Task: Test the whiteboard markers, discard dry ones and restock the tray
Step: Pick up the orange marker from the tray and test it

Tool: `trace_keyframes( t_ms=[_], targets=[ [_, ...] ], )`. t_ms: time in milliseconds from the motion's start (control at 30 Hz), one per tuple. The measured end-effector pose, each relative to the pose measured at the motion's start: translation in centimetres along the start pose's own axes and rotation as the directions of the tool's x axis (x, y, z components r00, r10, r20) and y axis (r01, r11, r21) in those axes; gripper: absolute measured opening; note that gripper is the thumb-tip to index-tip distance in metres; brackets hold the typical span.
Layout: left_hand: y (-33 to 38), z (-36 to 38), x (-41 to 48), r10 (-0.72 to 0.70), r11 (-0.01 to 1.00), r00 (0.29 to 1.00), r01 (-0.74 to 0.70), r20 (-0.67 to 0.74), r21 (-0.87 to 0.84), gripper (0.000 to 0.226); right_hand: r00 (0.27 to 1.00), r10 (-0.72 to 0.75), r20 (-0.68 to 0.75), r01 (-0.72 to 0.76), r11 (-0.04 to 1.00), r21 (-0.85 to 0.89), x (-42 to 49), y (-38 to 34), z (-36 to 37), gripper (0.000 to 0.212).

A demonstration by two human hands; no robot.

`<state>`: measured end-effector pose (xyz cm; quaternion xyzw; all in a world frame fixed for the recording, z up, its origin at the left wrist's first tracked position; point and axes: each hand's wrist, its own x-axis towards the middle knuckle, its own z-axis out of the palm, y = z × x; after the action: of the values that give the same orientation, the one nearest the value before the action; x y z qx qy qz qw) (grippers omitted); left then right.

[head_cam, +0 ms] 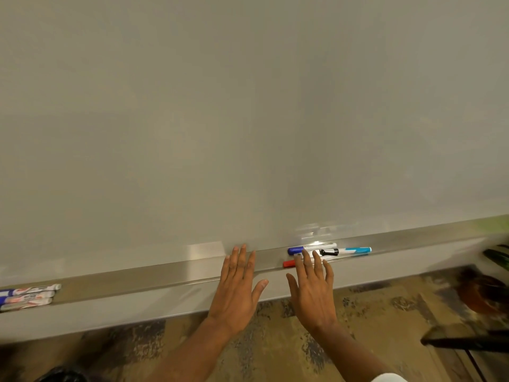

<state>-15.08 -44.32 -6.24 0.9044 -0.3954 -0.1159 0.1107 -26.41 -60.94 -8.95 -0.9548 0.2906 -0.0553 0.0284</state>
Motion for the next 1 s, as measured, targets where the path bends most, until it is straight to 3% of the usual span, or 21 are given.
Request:
trace_keyframes(
  t_ms=[100, 367, 533, 667, 833, 1000],
  targets=[
    [0.5, 1.1, 0.8, 0.015, 1.0, 0.998, -0.015, 0.053, -0.003, 0.084, 1.0, -0.018, -0.007, 0.018, 1.0, 0.004, 0.6, 0.7, 0.5, 0.045],
    [1.2, 2.7, 1.8, 0.011, 1.0, 0.983, -0.01, 0.185, -0.01, 0.079, 0.996, -0.066, 0.057, 0.06, 0.993, 0.106, 2.6, 2.0, 1.2, 0.059],
    [0.9, 3.5, 2.1, -0.015, 1.0, 0.976, 0.019, 0.218, -0.016, 0.084, 0.995, -0.085, 0.053, 0.076, 0.986, 0.15, 3.2, 2.6, 1.8, 0.051],
    [0.7, 3.8, 2.0, -0.026, 0.999, 0.975, 0.034, 0.223, -0.032, 0.074, 0.994, -0.111, -0.017, 0.112, 0.974, 0.199, 3.5, 3.0, 1.8, 0.044],
    [0.7, 4.1, 1.8, -0.041, 0.998, 0.971, 0.049, 0.237, -0.03, 0.079, 0.987, -0.123, -0.099, 0.146, 0.951, 0.274, 3.9, 2.8, 1.2, 0.036],
    [0.6, 3.6, 1.7, -0.035, 0.993, 0.99, 0.05, 0.138, -0.11, 0.081, 0.965, -0.148, -0.216, 0.216, 0.915, 0.341, 3.4, 1.8, 0.6, 0.028]
  ],
)
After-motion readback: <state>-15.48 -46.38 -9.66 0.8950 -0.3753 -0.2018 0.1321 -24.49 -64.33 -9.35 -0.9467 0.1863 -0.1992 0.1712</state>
